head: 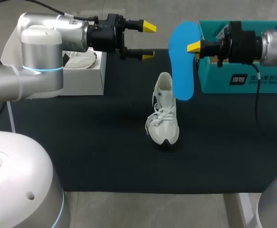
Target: Take the shoe out of the shoebox, open the shoe tongue, remove and reinsert the insole, then place the shoe into the shoebox
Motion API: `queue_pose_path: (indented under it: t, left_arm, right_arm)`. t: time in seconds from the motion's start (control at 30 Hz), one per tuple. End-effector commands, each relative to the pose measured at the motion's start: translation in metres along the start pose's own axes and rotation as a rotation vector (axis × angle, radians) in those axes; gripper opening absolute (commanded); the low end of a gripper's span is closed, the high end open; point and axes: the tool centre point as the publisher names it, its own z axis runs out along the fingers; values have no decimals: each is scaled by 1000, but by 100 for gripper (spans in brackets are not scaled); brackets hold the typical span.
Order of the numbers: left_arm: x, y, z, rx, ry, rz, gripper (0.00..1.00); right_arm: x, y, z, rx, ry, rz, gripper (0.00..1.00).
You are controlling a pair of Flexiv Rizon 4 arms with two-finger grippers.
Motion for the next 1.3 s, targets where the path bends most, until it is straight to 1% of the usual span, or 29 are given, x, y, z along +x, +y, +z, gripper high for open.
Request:
queue_pose_path:
  t: [0.03, 0.3, 0.97, 1.03, 1.07, 1.23, 1.3]
  left_arm:
    - [-1, 0, 0, -3, 0, 0, 100]
    - [-1, 1, 0, 0, 10, 12, 100]
    - [2, 2, -5, -8, -21, 7, 100]
    - [3, 2, -5, -6, -42, 1, 100]
    - [3, 2, -6, -9, -78, -6, 100]
    - [5, 2, -6, -16, -181, -15, 100]
    - [6, 2, -6, -19, -196, -18, 100]
  right_arm:
    - [1, 0, 2, -3, 1, 1, 0]
    - [1, 0, 3, -7, 13, 4, 0]
    - [0, -2, 6, -6, 18, 14, 0]
    - [-1, -3, 6, -5, 17, 15, 0]
    - [-1, -3, 6, -3, 17, 15, 0]
    - [-1, -3, 7, 2, 14, 16, 0]
    - [-2, -3, 8, 3, 14, 18, 0]
